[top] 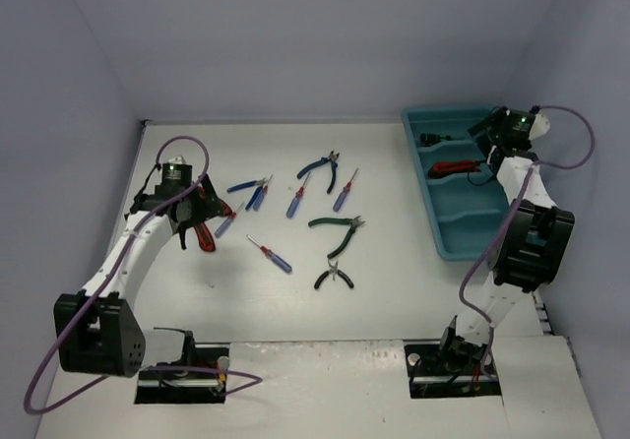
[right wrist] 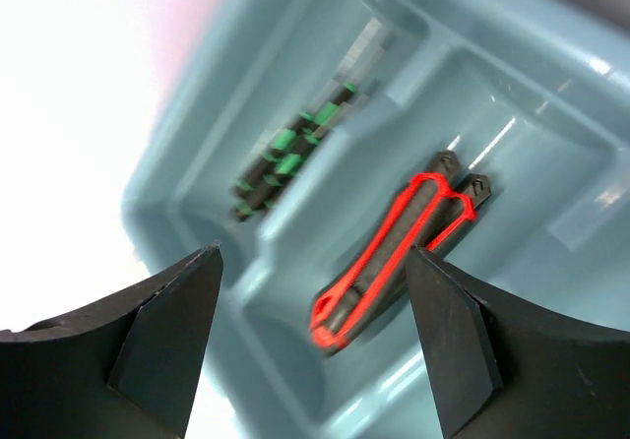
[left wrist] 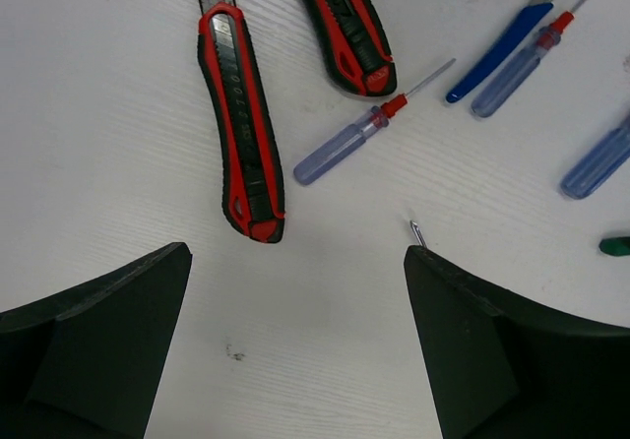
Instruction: Sort the tools into containers
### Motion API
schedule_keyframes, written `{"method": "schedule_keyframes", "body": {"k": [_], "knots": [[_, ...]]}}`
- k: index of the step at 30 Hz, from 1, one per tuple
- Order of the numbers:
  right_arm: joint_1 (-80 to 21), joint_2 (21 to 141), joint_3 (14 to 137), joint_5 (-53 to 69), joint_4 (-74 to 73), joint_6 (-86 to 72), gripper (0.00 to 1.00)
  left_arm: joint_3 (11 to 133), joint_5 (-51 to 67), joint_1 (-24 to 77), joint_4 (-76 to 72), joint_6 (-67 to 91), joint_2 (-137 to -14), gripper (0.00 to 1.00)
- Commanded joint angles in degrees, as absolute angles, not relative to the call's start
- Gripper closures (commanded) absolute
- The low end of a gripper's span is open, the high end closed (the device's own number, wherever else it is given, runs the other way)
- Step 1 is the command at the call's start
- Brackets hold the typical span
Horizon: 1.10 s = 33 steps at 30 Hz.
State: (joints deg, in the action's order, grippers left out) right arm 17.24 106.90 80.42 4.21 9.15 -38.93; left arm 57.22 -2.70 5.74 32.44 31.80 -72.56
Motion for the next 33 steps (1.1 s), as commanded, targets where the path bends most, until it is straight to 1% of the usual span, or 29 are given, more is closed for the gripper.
{"method": "schedule_keyframes", "body": {"k": [1,6,11,16,19,24,26,28,29,31,33], "knots": [[15.49,95.22,79.20,3.90,11.43,-36.96,0.27,59.47,-0.81,1.03,28.49,35.14,-75.33,0.12],[10.48,89.99,74.82,4.69,11.51,-37.22,0.27,59.54,2.09,-1.95,24.52,36.93,-81.75,0.18],[5.29,87.92,70.84,6.48,11.51,-38.21,0.27,62.10,1.60,-2.11,22.96,37.52,-90.70,0.23],[2.00,87.17,67.59,10.25,11.51,-37.23,0.27,62.58,0.71,-2.64,19.52,38.58,-95.20,0.27],[-0.62,86.18,66.28,12.17,11.49,-35.32,0.27,63.17,0.53,-2.72,19.18,38.65,-97.85,0.33],[-4.66,84.67,64.29,12.91,11.50,-34.01,0.27,62.12,1.57,-2.64,18.63,39.55,-100.08,0.50],[-5.94,84.36,63.62,13.57,11.51,-34.12,0.27,60.84,1.26,-2.64,18.66,39.81,-99.64,0.68],[-6.65,84.29,63.54,13.80,11.51,-34.27,0.27,59.62,0.88,-2.64,18.89,39.90,-98.64,0.77],[-7.46,84.36,63.62,14.08,11.51,-34.06,0.27,59.24,0.81,-2.64,19.18,39.83,-97.69,0.83],[-9.22,84.93,64.35,15.08,11.60,-33.37,0.27,59.14,1.08,-2.64,20.10,39.13,-95.91,0.87],[-11.25,85.84,65.38,17.42,11.60,-33.12,0.27,59.36,1.99,-2.64,21.02,37.96,-93.43,0.87]]}}
